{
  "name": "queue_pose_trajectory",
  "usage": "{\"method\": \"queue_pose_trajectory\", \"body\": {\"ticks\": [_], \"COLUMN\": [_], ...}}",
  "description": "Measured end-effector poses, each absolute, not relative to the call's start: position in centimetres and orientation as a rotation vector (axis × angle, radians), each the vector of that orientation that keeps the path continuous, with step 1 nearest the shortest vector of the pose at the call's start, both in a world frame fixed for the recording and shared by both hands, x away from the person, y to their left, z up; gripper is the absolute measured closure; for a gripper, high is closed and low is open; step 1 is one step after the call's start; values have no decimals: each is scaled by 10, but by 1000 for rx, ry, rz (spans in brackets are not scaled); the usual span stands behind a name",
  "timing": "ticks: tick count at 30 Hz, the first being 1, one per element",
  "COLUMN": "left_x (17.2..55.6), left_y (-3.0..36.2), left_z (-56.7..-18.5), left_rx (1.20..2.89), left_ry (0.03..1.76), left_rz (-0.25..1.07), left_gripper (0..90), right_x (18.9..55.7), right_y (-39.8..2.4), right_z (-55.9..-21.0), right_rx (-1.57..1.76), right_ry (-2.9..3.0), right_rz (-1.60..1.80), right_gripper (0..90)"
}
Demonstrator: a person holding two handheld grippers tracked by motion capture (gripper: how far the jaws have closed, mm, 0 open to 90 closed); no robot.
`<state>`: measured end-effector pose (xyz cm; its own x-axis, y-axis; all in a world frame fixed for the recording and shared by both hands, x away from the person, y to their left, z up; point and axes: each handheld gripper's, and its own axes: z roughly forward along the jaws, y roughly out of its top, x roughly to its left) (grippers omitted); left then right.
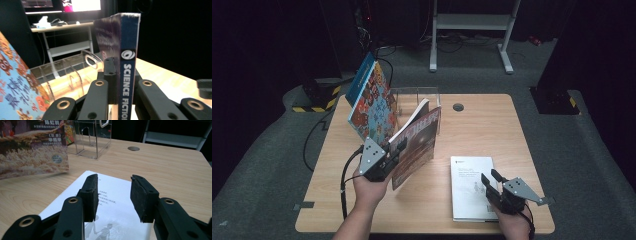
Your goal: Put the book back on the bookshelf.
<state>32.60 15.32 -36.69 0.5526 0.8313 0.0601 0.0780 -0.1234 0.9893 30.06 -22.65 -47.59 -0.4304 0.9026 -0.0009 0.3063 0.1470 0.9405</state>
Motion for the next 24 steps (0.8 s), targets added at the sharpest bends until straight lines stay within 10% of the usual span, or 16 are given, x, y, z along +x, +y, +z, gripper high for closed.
{"method": "queue_pose_trajectory", "body": {"ticks": [24], "left_x": [370], "left_y": [172], "left_z": [-359], "left_rx": [1496], "left_ry": [947], "left_rz": [955], "left_gripper": [837], "right_x": [301], "right_y": [-229], "right_z": [-475], "right_rx": [1162], "right_ry": [1821], "right_rz": [1291], "right_gripper": [576]}}
